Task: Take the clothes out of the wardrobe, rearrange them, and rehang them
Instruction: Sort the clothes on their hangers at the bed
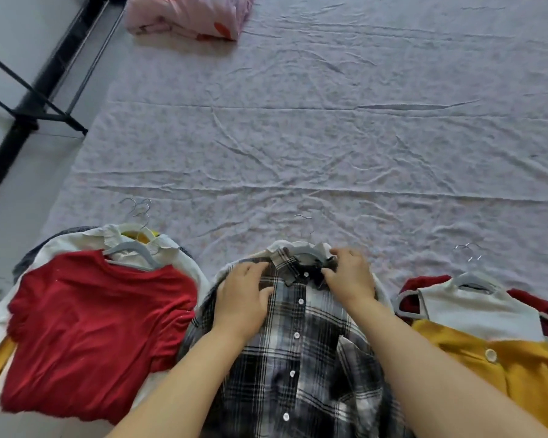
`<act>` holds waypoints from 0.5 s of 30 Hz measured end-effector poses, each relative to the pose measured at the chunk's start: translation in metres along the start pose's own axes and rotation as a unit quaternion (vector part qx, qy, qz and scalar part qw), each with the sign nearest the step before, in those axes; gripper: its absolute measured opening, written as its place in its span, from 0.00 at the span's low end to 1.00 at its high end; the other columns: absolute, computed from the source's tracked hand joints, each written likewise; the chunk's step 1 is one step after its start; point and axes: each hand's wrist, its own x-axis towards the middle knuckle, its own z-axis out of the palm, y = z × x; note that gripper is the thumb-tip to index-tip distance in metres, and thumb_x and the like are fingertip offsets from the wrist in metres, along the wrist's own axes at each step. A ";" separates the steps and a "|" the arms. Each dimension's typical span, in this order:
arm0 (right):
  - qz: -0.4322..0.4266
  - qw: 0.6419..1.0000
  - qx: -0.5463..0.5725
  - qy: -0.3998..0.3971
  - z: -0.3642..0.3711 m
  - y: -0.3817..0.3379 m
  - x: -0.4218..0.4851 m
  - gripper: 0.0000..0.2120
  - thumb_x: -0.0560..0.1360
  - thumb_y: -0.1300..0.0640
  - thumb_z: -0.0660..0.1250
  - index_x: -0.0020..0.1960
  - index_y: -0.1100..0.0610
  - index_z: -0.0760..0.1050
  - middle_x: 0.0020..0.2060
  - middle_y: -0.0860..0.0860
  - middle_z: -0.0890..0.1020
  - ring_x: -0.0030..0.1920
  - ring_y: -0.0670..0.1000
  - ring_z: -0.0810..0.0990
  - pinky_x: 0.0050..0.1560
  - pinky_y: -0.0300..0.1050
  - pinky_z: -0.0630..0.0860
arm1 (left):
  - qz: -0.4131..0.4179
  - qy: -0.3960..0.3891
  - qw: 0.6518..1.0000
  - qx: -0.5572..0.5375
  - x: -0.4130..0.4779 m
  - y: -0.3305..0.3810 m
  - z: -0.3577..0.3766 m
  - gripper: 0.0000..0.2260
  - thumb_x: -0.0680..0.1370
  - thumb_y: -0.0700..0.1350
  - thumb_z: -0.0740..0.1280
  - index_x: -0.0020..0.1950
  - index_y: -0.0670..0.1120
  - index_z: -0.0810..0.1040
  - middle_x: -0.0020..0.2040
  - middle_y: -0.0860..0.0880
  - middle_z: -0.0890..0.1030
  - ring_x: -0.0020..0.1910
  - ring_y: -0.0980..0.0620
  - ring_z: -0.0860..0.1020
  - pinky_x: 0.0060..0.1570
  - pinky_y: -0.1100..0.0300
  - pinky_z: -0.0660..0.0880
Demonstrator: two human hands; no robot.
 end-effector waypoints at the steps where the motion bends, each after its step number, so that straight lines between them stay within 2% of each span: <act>1: -0.007 1.000 0.003 -0.010 0.004 0.003 -0.003 0.21 0.74 0.55 0.68 0.66 0.56 0.70 0.62 0.56 0.72 0.64 0.55 0.68 0.63 0.51 0.68 | -0.007 -0.006 1.000 0.002 -0.001 -0.004 0.002 0.20 0.75 0.45 0.67 0.67 0.45 0.71 0.63 0.47 0.74 0.64 0.48 0.70 0.65 0.53 0.65; 9: -0.017 0.998 0.004 -0.061 0.020 0.006 -0.036 0.21 0.75 0.53 0.66 0.67 0.54 0.69 0.63 0.53 0.71 0.63 0.53 0.69 0.62 0.49 0.70 | -0.022 -0.013 0.999 0.029 -0.001 -0.009 -0.006 0.19 0.76 0.47 0.65 0.67 0.47 0.71 0.64 0.49 0.73 0.64 0.49 0.70 0.65 0.54 0.65; 15: -0.048 0.997 0.013 -0.056 0.018 -0.021 -0.059 0.21 0.75 0.53 0.66 0.67 0.54 0.69 0.63 0.52 0.72 0.64 0.52 0.70 0.63 0.49 0.70 | -0.020 0.000 0.999 0.042 -0.020 -0.018 -0.035 0.19 0.77 0.48 0.64 0.67 0.49 0.70 0.64 0.50 0.72 0.64 0.50 0.70 0.62 0.55 0.64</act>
